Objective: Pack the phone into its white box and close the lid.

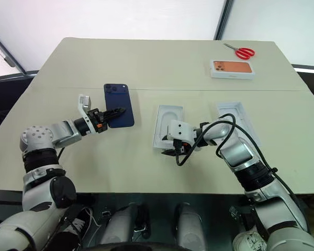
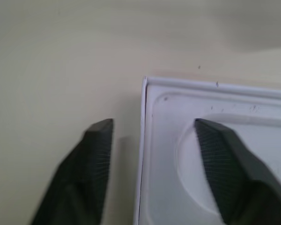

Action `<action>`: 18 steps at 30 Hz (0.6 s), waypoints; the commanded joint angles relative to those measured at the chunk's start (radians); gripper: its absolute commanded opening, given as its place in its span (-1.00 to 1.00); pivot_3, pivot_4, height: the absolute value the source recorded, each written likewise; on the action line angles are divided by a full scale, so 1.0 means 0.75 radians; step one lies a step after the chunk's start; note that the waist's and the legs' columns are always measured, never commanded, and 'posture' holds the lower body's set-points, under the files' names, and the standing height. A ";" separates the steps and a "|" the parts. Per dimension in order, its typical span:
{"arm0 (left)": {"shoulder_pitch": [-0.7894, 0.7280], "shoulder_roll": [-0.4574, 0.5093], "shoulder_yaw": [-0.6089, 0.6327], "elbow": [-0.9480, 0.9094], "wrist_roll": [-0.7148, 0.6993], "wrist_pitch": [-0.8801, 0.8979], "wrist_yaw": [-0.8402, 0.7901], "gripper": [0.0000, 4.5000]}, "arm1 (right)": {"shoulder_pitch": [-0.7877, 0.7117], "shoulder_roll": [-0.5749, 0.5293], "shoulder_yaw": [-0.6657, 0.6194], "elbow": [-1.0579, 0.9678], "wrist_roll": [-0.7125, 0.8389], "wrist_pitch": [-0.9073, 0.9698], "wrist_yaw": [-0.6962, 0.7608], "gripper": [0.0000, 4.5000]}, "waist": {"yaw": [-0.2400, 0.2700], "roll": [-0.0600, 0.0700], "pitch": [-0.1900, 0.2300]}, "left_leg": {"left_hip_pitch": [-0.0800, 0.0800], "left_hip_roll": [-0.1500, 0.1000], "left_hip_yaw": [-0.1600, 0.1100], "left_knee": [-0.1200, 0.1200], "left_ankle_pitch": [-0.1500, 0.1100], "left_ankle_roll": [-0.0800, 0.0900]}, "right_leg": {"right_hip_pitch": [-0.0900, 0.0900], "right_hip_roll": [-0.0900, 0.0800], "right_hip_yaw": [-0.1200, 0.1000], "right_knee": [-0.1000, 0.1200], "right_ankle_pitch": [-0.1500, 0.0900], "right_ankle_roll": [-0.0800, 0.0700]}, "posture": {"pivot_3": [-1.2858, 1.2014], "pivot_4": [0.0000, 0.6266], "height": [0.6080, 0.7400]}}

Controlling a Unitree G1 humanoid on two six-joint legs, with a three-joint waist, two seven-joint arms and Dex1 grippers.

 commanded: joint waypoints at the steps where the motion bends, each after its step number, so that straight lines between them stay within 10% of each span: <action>1: 0.001 0.002 0.013 -0.083 -0.066 0.012 0.013 -1.00 | -0.003 -0.002 -0.014 -0.009 0.002 -0.023 -0.008 -0.29 | 0.003 0.000 0.000 | 0.000 0.000 0.000 0.000 0.000 -0.001 | 0.000 0.000 0.000 0.000 0.000 0.000 | 0.03 -0.52 0.96; 18: 0.023 -0.008 -0.009 -0.109 -0.108 0.015 0.027 -1.00 | 0.001 -0.019 -0.027 0.002 0.001 0.086 -0.021 -0.29 | 0.006 0.000 0.000 | 0.000 0.000 0.000 0.001 -0.001 -0.001 | 0.001 0.000 0.000 0.000 0.000 0.000 | 0.03 -0.52 0.96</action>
